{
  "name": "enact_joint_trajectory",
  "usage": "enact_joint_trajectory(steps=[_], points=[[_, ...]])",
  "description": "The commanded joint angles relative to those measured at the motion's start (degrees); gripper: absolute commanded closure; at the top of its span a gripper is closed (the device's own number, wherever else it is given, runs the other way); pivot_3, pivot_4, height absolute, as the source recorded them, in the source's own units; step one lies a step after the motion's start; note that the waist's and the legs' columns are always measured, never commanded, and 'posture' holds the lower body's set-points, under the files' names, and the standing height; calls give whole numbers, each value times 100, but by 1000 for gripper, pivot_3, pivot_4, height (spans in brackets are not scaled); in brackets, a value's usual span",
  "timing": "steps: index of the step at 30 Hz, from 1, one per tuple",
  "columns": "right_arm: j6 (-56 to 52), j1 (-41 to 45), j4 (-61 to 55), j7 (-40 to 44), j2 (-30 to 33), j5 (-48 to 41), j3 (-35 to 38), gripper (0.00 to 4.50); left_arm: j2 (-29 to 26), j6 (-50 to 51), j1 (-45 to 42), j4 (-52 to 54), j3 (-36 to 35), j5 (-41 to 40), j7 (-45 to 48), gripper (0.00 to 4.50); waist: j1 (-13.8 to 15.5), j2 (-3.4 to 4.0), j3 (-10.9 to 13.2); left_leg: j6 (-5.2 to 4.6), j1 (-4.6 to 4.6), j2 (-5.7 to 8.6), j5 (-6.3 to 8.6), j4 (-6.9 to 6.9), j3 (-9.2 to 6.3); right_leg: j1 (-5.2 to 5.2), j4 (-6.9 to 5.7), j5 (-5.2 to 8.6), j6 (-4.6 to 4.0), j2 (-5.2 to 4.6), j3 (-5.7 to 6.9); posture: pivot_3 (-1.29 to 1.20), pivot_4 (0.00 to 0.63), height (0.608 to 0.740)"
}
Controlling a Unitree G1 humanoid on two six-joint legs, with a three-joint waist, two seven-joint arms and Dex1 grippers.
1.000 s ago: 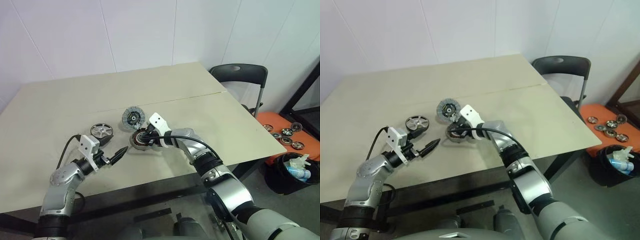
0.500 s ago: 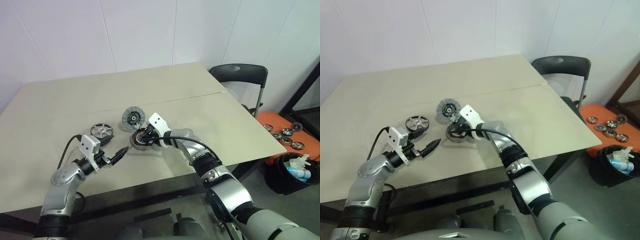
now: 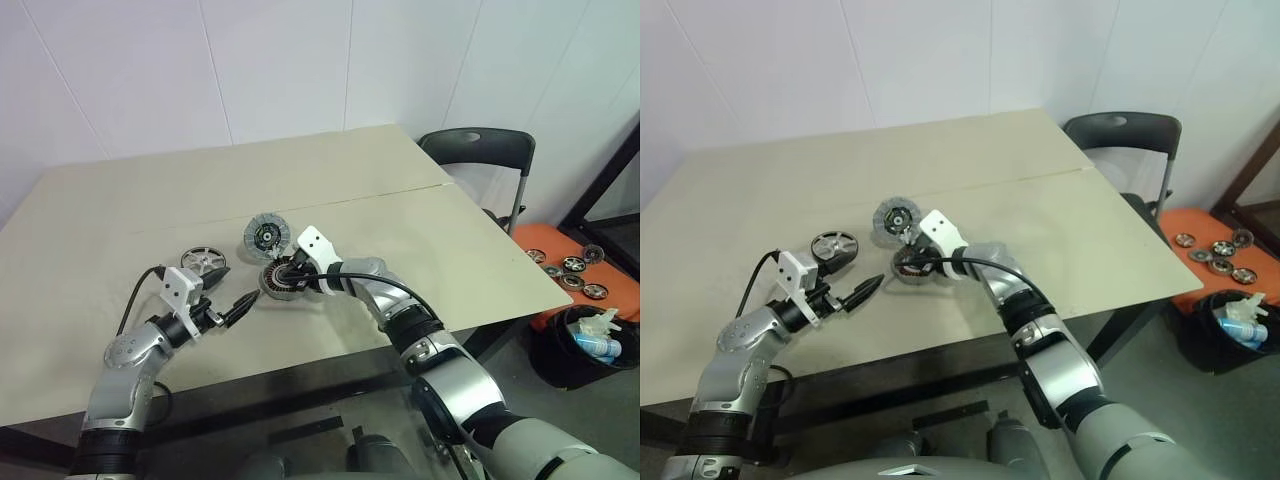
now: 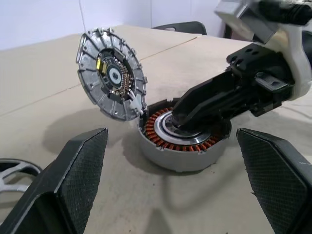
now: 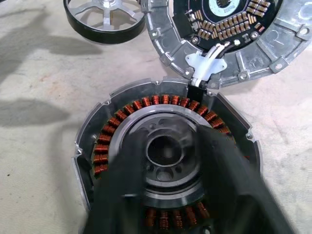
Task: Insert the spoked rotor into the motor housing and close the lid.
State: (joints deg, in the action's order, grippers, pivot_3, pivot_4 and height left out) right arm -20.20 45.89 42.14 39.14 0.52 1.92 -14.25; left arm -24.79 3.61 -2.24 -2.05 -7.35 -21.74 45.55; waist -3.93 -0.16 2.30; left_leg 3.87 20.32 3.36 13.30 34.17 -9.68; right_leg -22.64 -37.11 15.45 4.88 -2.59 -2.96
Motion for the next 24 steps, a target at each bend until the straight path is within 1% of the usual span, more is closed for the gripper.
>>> enact_joint_trajectory(steps=[1, 6, 16, 24], points=[[59, 112, 24, -31, -84, -139, 161, 1892, -44, 43, -74, 267, 12, 1, -44, 0, -1, 0, 0, 0, 0, 0, 0, 0, 0, 0, 0, 0, 0, 0, 0, 0, 0, 740], [118, 221, 157, -139, -142, -277, 390, 1892, -51, 126, -83, 338, 17, -2, -73, 0, 0, 0, 0, 0, 1, 0, 0, 0, 0, -1, 0, 0, 0, 0, 0, 0, 0, 740], [163, 239, 286, -26, -150, -265, 339, 1892, -49, 57, -59, 235, 13, 27, -35, 0, -1, 0, 0, 0, 1, 0, 0, 0, 0, -1, 0, 0, 0, 0, 0, 0, 0, 740], [320, 251, 460, -349, -187, -152, 330, 1892, -22, -16, -108, 118, 79, 70, -4, 0, -1, 0, 0, 0, 0, 0, 0, 0, 0, 0, 0, 0, 0, 0, 0, 0, 0, 740]])
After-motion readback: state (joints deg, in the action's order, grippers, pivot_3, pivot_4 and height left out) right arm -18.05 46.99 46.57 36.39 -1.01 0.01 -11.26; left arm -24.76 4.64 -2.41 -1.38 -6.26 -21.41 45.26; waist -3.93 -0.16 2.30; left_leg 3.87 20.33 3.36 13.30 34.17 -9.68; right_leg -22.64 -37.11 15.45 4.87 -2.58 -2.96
